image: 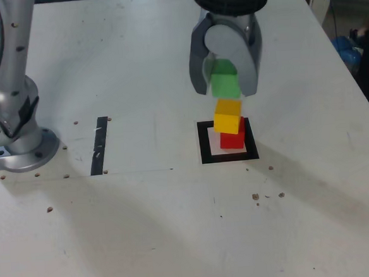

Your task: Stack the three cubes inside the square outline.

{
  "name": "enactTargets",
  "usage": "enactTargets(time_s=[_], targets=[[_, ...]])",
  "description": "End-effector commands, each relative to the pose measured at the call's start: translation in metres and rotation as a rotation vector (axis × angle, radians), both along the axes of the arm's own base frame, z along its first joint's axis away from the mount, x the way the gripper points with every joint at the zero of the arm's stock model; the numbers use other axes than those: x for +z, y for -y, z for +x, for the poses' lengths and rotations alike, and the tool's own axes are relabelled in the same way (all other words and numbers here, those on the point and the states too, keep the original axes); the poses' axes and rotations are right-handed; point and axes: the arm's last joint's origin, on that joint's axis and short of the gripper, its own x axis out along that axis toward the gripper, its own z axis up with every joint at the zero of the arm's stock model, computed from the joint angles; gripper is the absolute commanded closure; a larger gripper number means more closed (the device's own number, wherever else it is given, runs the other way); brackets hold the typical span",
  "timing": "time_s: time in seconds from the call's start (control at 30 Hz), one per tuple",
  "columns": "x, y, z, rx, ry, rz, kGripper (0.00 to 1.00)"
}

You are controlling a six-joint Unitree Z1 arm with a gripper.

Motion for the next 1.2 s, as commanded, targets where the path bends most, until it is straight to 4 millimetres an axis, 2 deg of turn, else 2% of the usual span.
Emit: enactTargets(time_s=[0.0, 0.3, 0.73, 1.17], targets=[[-0.006, -0.003, 0.001, 0.015, -0.024, 0.0, 0.97], [-0.029, -0.022, 0.008, 0.055, -0.057, 0.026, 0.96], [-0.043, -0.025, 0.015, 0.063, -0.052, 0.022, 0.91], [-0.049, -0.027, 0.016, 0.059, -0.075, 0.015, 0.69]])
